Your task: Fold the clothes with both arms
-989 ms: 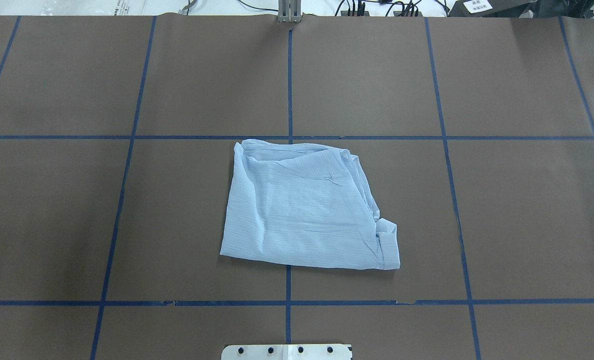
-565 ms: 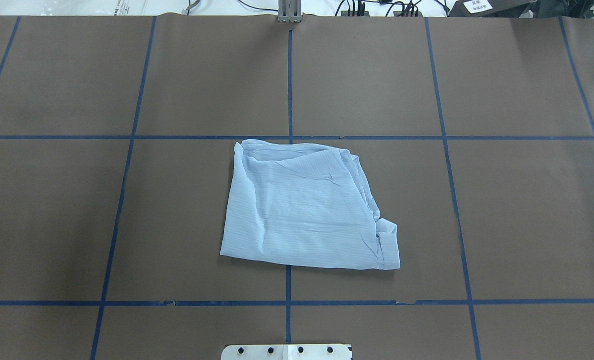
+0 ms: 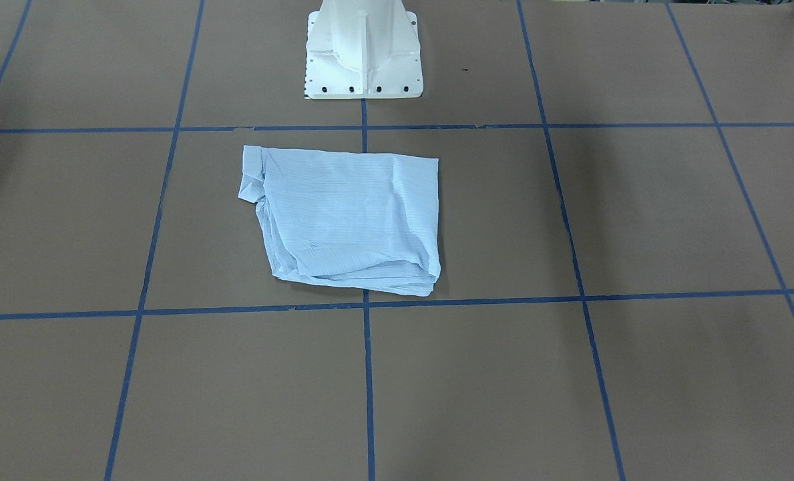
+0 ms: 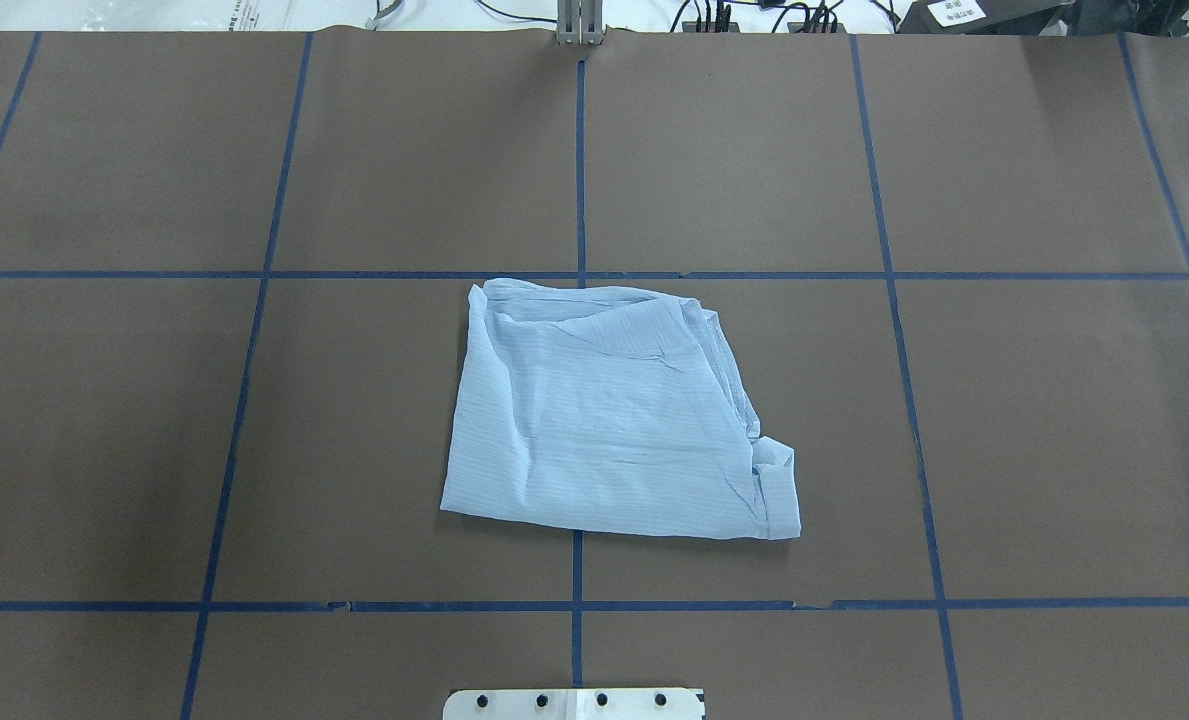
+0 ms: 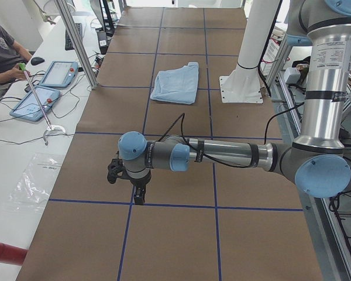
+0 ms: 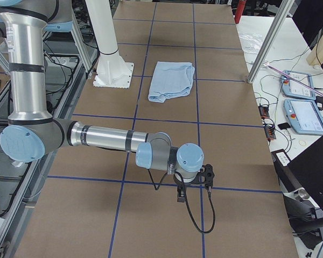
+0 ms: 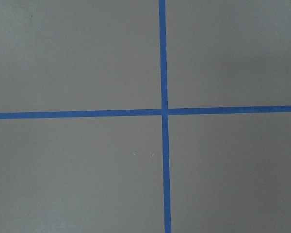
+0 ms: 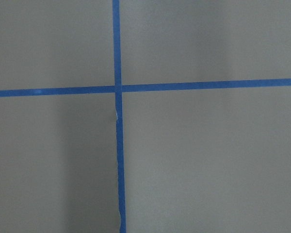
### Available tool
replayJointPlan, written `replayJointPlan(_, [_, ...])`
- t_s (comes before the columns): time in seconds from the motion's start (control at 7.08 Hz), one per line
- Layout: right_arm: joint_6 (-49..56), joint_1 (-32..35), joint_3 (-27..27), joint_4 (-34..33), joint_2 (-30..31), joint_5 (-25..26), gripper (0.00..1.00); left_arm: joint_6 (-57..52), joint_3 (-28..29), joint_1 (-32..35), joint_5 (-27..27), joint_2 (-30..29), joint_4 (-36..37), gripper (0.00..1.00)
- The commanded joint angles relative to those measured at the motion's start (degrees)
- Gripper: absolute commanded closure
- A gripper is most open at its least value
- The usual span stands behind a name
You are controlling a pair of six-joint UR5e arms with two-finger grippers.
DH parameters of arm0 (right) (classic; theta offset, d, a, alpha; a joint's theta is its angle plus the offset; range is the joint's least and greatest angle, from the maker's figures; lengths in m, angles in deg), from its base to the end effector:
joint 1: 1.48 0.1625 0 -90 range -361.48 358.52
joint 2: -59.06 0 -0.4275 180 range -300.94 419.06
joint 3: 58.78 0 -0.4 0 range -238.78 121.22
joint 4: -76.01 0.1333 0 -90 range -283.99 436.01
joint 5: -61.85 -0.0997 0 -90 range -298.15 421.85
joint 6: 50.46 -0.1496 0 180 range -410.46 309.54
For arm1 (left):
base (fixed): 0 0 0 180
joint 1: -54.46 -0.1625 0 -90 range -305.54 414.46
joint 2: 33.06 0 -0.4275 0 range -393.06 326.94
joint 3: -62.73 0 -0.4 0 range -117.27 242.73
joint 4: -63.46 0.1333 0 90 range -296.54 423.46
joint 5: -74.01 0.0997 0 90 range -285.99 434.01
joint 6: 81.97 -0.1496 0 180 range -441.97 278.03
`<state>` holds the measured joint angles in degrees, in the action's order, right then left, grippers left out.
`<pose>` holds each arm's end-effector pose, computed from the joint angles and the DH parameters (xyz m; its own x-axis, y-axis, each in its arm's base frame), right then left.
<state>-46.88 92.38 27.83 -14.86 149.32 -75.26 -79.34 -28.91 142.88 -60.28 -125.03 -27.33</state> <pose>0.0565 -0.4859 0.7248 0.6780 0.0411 0.7339 -0.0248 0.9991 -0.0330 -0.0144 -0.5221 0.6637 0.7146 0.0275 -0.6990 0.0053 0.9990 0.0447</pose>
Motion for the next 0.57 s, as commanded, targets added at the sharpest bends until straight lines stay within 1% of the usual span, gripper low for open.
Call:
replayJointPlan(0.0, [0.03, 0.00, -0.12, 0.00, 0.00, 0.00, 0.00, 0.00, 0.06, 0.00, 0.00, -0.06, 0.00, 0.00])
replayJointPlan(0.42, [-0.06, 0.00, 0.14, 0.00, 0.00, 0.00, 0.00, 0.00, 0.06, -0.09, 0.00, -0.06, -0.09, 0.00])
